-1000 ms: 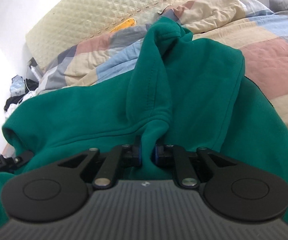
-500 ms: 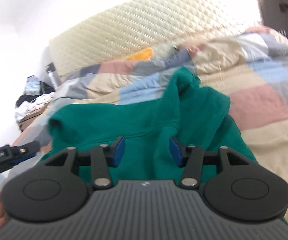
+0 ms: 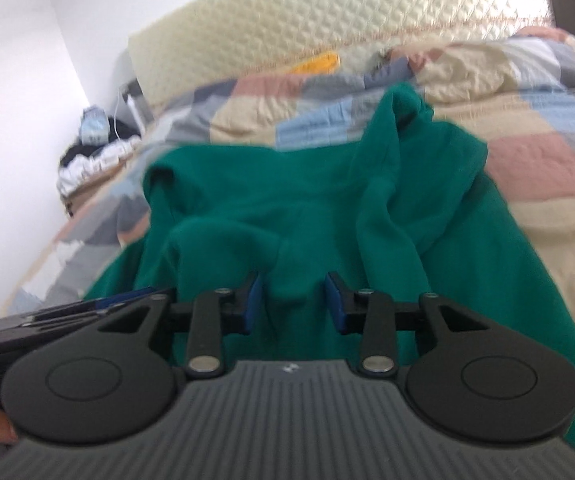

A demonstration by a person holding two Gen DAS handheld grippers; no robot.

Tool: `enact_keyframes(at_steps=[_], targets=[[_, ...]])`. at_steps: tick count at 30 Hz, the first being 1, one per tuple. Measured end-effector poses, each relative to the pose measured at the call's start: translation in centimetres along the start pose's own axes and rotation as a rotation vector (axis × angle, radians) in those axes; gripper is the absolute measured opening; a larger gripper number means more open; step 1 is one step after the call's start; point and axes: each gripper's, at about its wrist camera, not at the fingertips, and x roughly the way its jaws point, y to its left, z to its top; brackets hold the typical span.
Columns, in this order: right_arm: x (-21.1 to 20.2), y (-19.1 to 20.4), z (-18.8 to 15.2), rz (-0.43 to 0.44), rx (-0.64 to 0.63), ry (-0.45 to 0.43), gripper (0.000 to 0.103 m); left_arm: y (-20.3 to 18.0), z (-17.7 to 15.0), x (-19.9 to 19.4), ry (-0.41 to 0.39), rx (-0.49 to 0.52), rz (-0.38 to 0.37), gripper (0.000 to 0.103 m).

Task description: Fold large clothes

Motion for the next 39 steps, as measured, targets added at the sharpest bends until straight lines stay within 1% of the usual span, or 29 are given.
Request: enact_keyframes(at_steps=[3,7,9,12,14,18,20,21,23,26,29,32,33,34,35,36,38,39], targets=[[1.9,-0.7,-0.9,0.003,0.022,0.096,0.037,0.4,-0.4,1.2,0.038,-0.008,0.013,0.043],[2.4,-0.9,-1.2,0.003,0.03,0.116,0.036,0.4,-0.7,2.4,0.081,-0.003,0.032,0.043],[2.6,-0.9,-1.3,0.01,0.035,0.135,0.036,0.4,-1.0,3.0,0.097,0.004,0.059,0.042],[2.3,-1.4,-1.2,0.027,0.066,0.142,0.036,0.0,-1.1,3.2,0.093,0.015,0.075,0.042],[1.7,-1.4,-1.0,0.034,0.085,0.142,0.036,0.0,-1.0,2.8,0.09,0.019,0.075,0.042],[-0.6,-1.3,-0.6,0.045,0.094,0.126,0.039,0.5,-0.7,0.8,0.093,-0.005,0.079,0.043],[-1.8,-1.6,-0.3,0.038,0.098,0.12,0.04,0.7,-0.4,-0.5,0.118,-0.007,0.122,0.043],[-2.6,-1.6,-0.3,0.031,0.094,0.111,0.04,0.9,-0.4,-1.3,0.121,-0.004,0.125,0.043],[-4.0,-1.8,-0.2,0.008,0.093,0.095,0.04,1.5,0.0,-2.9,0.143,0.002,0.14,0.048],[-5.8,-2.7,-0.2,-0.031,0.11,0.075,0.047,3.2,0.7,-5.5,0.154,-0.025,0.184,0.055],[-7.0,-3.5,-0.1,-0.114,0.087,0.06,0.047,6.2,1.4,-7.5,0.186,-0.127,0.219,0.062],[-7.7,-4.2,-0.1,-0.219,0.062,0.066,0.048,9.0,1.6,-8.7,0.208,-0.202,0.262,0.064],[-7.8,-4.6,-0.1,-0.241,0.065,0.074,0.051,9.9,1.6,-9.0,0.218,-0.223,0.269,0.065],[-7.7,-5.2,-0.1,-0.255,0.072,0.084,0.06,10.6,1.5,-9.3,0.226,-0.239,0.278,0.066],[-7.8,-5.8,-0.1,-0.262,0.081,0.09,0.065,11.2,1.3,-9.5,0.229,-0.244,0.283,0.066],[-7.8,-6.4,-0.1,-0.272,0.096,0.091,0.075,11.9,1.1,-9.8,0.229,-0.257,0.282,0.067],[-7.8,-7.4,-0.1,-0.29,0.136,0.097,0.082,13.3,0.5,-10.5,0.218,-0.343,0.27,0.069],[-7.7,-7.8,0.0,-0.28,0.152,0.103,0.082,13.8,0.2,-10.7,0.216,-0.38,0.265,0.069]])
